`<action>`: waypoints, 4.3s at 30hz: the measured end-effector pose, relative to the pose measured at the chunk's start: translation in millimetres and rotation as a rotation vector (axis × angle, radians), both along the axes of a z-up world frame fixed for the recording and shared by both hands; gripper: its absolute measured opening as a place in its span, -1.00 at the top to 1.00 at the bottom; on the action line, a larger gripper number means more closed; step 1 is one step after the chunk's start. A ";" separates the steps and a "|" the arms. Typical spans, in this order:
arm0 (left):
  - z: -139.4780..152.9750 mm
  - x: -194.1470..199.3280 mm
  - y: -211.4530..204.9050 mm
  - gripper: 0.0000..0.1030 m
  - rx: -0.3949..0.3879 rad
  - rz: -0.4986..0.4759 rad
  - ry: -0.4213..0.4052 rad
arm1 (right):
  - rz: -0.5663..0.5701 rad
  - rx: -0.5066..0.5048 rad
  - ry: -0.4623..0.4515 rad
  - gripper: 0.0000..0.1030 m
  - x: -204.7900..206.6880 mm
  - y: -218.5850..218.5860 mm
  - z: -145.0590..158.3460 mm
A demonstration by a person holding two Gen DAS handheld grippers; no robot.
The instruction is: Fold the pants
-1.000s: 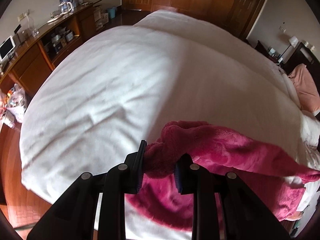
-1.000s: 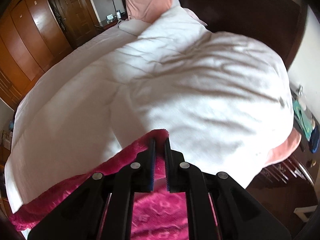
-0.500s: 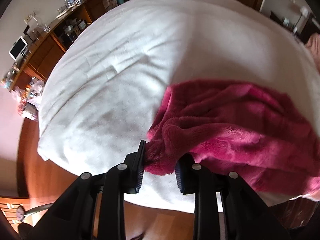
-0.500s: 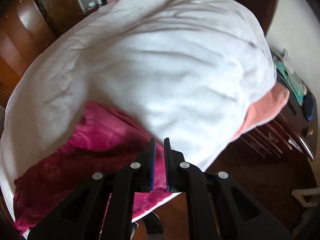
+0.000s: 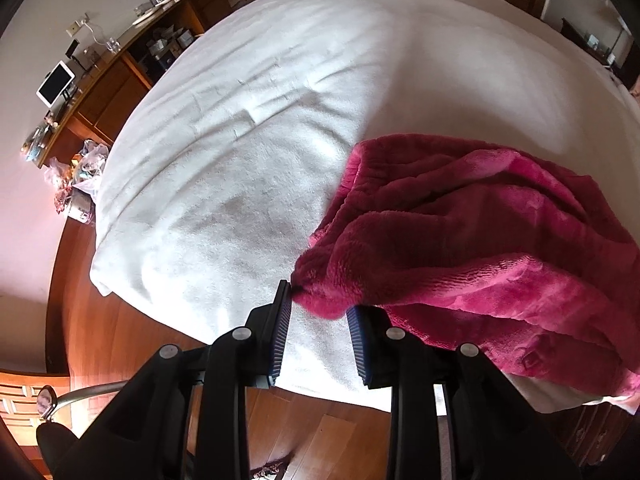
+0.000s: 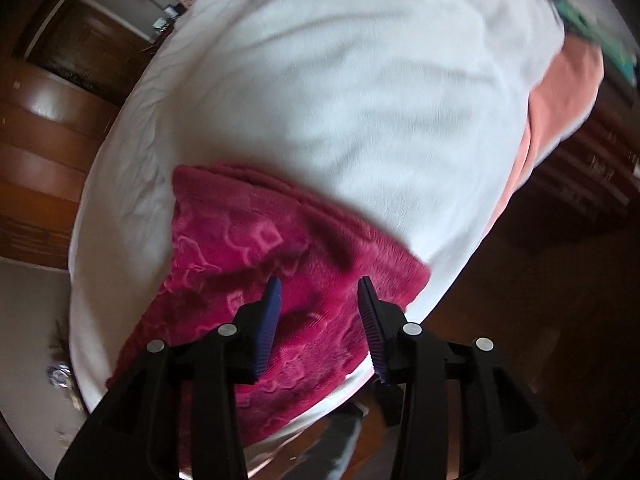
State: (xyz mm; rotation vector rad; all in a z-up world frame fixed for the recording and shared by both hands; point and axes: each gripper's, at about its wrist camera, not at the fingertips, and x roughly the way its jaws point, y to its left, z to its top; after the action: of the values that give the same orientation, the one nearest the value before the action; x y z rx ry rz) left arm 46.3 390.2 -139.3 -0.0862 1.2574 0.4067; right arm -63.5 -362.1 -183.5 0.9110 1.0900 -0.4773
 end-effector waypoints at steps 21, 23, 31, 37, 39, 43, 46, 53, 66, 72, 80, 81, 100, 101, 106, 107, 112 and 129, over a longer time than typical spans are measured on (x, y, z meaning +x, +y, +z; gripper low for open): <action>4.1 -7.7 -10.7 0.08 -0.156 0.130 -0.054 | 0.032 -0.059 0.009 0.90 17.8 8.0 1.5; -2.2 -6.9 -16.7 0.07 -0.163 0.123 -0.045 | 0.030 -0.077 -0.001 0.91 13.0 7.0 12.3; -29.4 -3.6 -37.9 0.05 -0.201 0.108 -0.003 | 0.102 -0.209 0.164 0.91 3.1 20.4 -11.7; -46.0 0.1 -56.3 0.05 -0.192 0.083 0.026 | 0.179 -0.299 0.268 0.91 13.2 35.7 -38.2; -52.7 3.9 -66.7 0.05 -0.193 0.072 0.035 | 0.191 -0.315 0.283 0.91 18.9 38.3 -38.7; -63.1 15.4 -91.5 0.05 -0.194 0.013 0.043 | 0.208 -0.359 0.287 0.91 23.4 44.7 -29.4; -73.6 24.1 -106.1 0.05 -0.201 -0.010 0.045 | 0.224 -0.378 0.271 0.91 20.9 50.8 -19.7; -135.0 21.9 -136.0 0.04 -0.068 -0.105 0.261 | 0.282 -0.376 0.286 0.75 21.6 55.2 -20.4; -109.0 5.6 -127.0 0.07 -0.137 -0.088 0.152 | 0.400 -0.500 0.074 0.21 94.0 73.9 28.2; -84.9 27.7 -137.3 0.07 -0.133 -0.112 0.087 | 0.505 -0.482 0.113 0.55 140.1 88.3 5.4; -101.9 74.7 -148.3 0.07 -0.148 -0.128 0.094 | 0.454 -0.603 0.162 0.79 156.1 75.4 10.8; -113.5 79.8 -151.3 0.07 -0.146 -0.128 0.128 | 0.458 -0.608 0.175 0.79 158.5 75.7 8.6; -111.7 85.9 -81.5 0.06 -0.313 -0.152 0.072 | 0.661 -0.488 -0.020 0.33 228.5 258.9 45.2; -103.1 92.3 -69.8 0.06 -0.307 -0.146 0.050 | 0.705 -0.443 -0.032 0.28 236.1 280.6 41.1; -76.4 109.9 -31.7 0.06 -0.230 -0.118 0.002 | 0.953 -0.330 -0.088 0.18 265.5 402.8 23.0; -72.8 114.0 -24.4 0.06 -0.223 -0.111 -0.007 | 0.983 -0.315 -0.092 0.18 269.8 421.5 20.0; -56.5 138.1 24.9 -0.12 -0.228 -0.067 -0.057 | 1.116 -0.242 -0.111 0.18 290.7 501.7 8.5; -96.2 171.4 102.1 0.38 -0.536 -0.010 0.016 | 1.275 -0.192 0.029 0.72 308.1 588.7 -48.1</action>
State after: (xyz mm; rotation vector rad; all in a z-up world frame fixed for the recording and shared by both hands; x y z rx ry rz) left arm 217.7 492.2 -235.5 -0.5317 1.3559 0.0517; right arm 244.6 226.6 -231.6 -0.0706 1.3852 0.4637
